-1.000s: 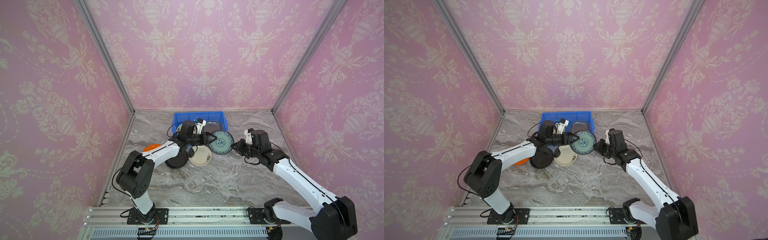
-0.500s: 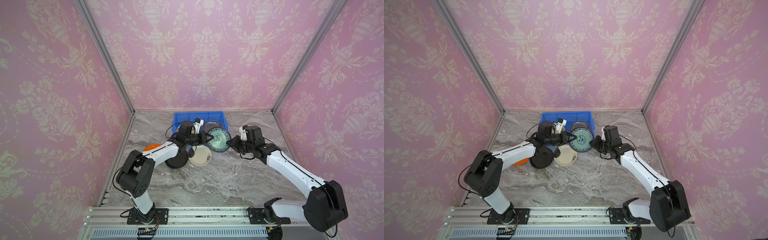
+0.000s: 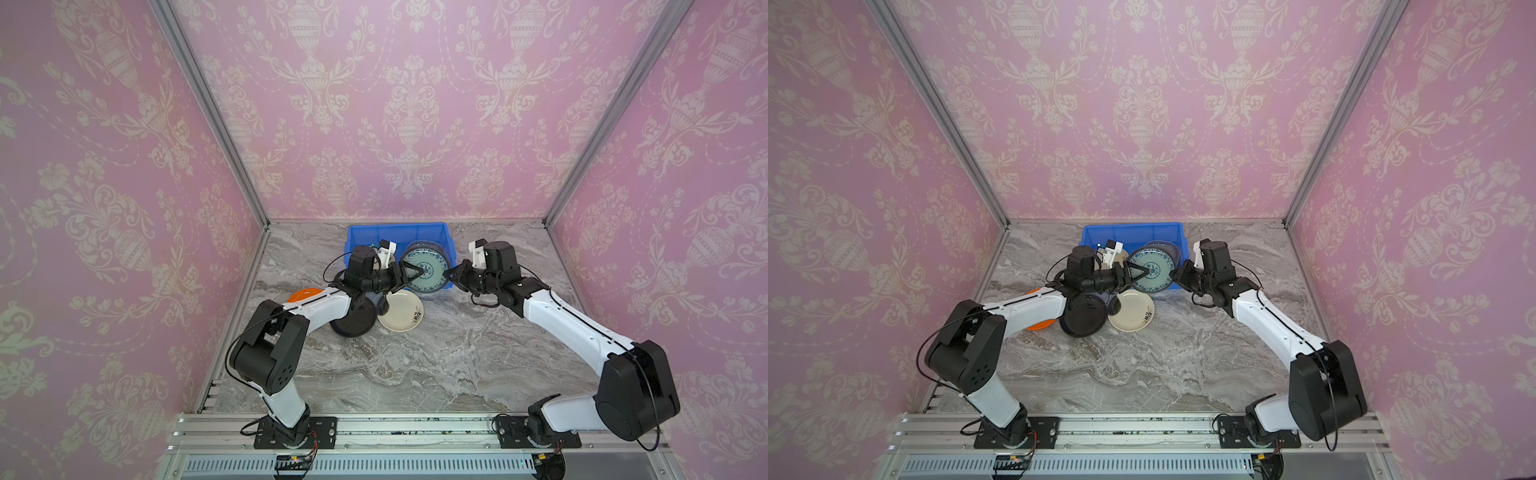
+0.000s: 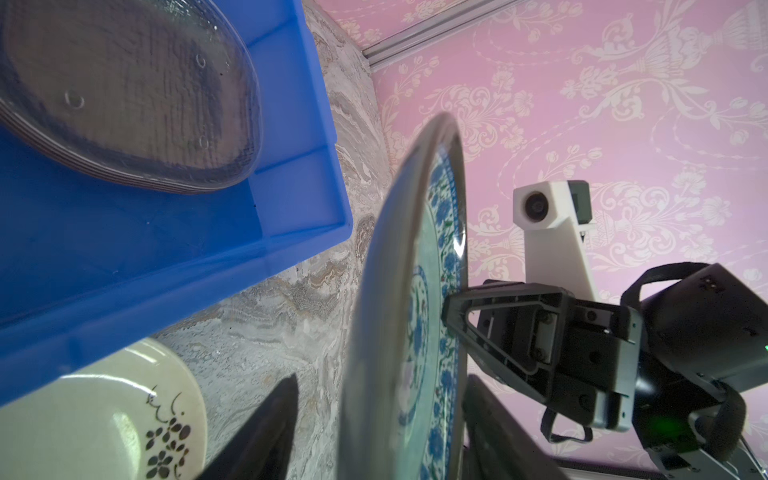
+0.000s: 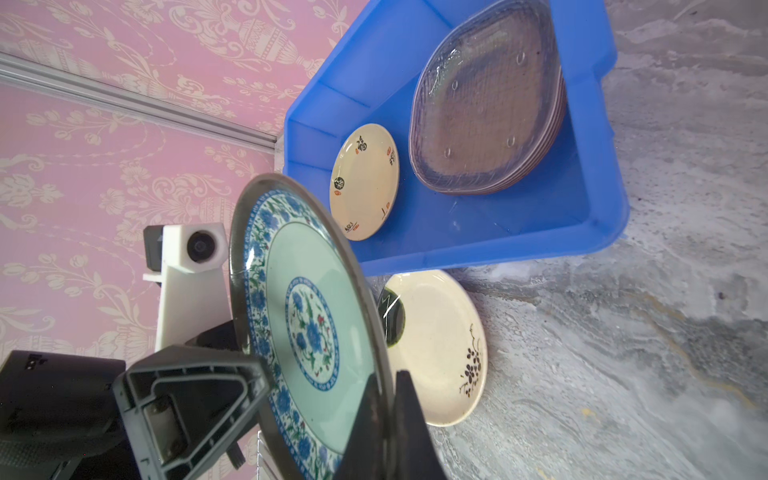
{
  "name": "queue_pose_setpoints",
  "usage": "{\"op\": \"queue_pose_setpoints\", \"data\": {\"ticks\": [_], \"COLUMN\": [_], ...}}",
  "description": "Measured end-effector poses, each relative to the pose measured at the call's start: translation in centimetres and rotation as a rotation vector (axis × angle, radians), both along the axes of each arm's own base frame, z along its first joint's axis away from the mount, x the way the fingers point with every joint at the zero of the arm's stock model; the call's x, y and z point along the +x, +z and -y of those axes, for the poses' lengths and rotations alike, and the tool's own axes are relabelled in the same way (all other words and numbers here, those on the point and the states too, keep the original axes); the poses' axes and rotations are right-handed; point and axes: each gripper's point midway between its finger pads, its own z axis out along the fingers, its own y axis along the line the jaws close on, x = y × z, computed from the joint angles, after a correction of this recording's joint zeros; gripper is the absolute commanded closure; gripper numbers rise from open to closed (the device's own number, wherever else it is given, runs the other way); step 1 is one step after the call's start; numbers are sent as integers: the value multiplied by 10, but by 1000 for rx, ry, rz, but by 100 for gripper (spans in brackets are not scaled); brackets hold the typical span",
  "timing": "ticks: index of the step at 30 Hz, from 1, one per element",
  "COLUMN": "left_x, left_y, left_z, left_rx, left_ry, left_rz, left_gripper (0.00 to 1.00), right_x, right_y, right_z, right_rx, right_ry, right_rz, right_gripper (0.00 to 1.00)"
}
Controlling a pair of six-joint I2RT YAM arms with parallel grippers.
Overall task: Place the plates into the plastic bin on the countertop
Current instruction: Place the plate in the plastic bin.
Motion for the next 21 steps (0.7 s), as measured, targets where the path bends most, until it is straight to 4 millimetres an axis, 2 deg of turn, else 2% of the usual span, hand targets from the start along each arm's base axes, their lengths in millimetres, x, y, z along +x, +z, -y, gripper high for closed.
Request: {"op": "queue_pose_setpoints", "data": {"ticks": [3,8,11,15,21], "left_x": [0,10,12,13,11], "left_y": [5,26,26,24,22], "left_z": [-21,-75,-95,-117,-151], "left_rx": [59,224,304,357,369], "left_ry": [50,216,270,313,386], "left_rz": [25,129,151,150,141], "left_gripper": [1,1,1,1,1], "right_x": [19,68,92,114,129], "right_y": [9,33,34,19,-28], "right_z": [-8,-32,-53,-88,-124], "right_rx": [-8,-12,-30,-62,-119], "right_ry": [0,12,36,89,151], "right_rz": [5,49,50,28,-54], "right_gripper": [100,100,100,100,100]}}
